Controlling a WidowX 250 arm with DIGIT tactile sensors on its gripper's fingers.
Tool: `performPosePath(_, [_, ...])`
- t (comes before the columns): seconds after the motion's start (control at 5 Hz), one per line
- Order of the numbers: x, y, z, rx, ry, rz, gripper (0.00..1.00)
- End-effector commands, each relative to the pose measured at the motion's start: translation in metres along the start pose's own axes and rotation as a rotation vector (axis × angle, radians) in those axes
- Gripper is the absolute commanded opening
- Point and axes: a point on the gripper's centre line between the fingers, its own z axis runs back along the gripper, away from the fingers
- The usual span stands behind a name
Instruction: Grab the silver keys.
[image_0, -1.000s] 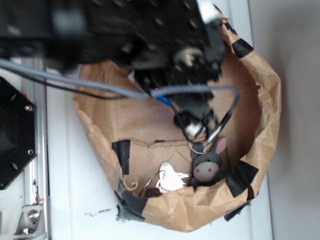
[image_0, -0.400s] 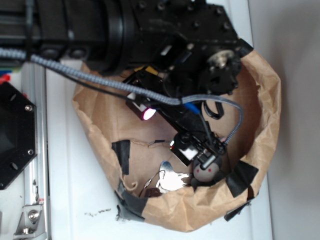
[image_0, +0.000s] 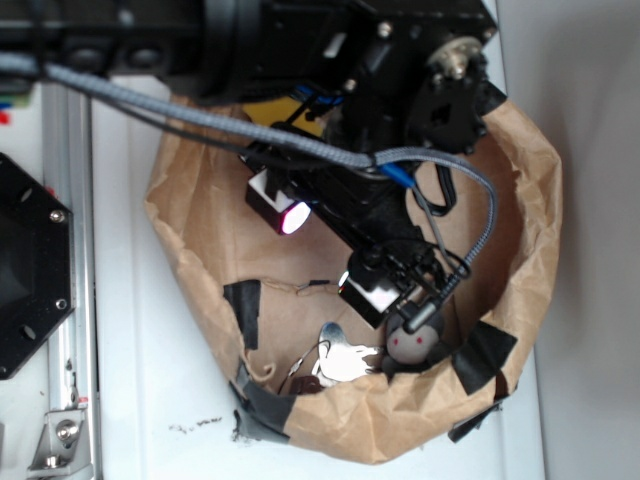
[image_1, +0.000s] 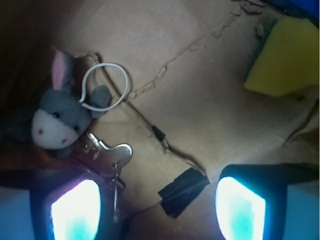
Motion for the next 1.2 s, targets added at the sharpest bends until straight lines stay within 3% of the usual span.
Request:
performPosePath(0.0, [-0.004,0.023,0.055,-0.065,-0.13,-0.02,1.0])
performPosePath(0.2, [-0.008,0.026,0.071,-0.04,-0.349,-0.057,1.0])
performPosePath(1.0, [-0.011,0.015,0.063,-0.12,-0.055,0.036,1.0])
